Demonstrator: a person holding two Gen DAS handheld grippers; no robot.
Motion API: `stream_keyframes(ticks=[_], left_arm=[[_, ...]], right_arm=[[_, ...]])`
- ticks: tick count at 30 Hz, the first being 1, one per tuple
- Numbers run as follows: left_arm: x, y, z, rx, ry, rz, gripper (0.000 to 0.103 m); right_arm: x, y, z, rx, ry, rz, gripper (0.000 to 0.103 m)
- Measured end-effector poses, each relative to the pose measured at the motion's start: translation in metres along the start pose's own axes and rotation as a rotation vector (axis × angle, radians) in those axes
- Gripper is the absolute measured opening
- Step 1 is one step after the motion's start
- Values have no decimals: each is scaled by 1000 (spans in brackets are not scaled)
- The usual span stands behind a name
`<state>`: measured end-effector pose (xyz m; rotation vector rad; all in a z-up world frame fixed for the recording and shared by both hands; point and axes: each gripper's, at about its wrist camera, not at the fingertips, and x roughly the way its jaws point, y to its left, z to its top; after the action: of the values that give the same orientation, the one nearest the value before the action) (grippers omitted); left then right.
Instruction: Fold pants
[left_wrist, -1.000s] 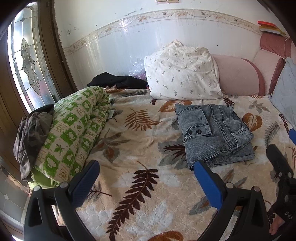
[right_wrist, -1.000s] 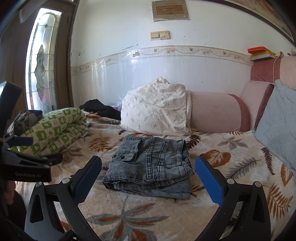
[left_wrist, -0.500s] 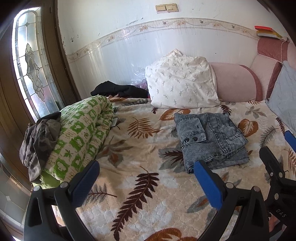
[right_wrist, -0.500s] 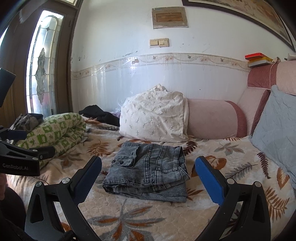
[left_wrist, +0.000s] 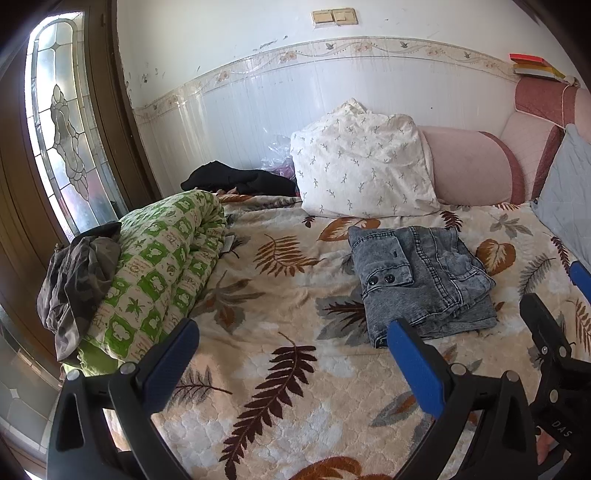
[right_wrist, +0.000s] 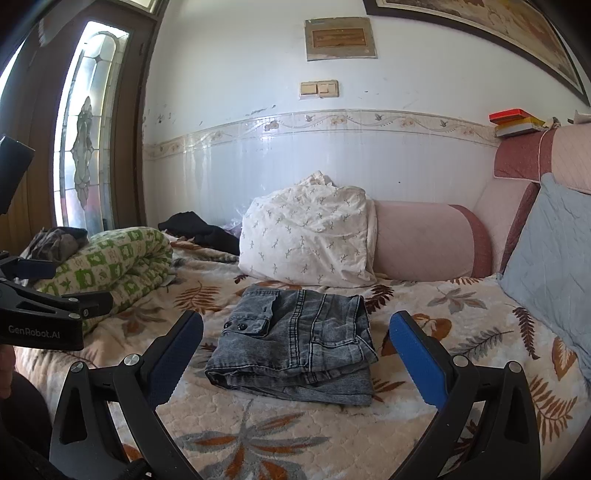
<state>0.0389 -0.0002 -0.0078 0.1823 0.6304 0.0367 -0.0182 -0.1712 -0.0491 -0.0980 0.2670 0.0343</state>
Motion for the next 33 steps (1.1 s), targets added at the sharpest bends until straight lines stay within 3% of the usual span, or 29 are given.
stream_keyframes(ticks=[33], left_arm=[[17,8,-4,-38,26,-13,103]], right_arm=[[9,4,-6,-32,24,-4,102]])
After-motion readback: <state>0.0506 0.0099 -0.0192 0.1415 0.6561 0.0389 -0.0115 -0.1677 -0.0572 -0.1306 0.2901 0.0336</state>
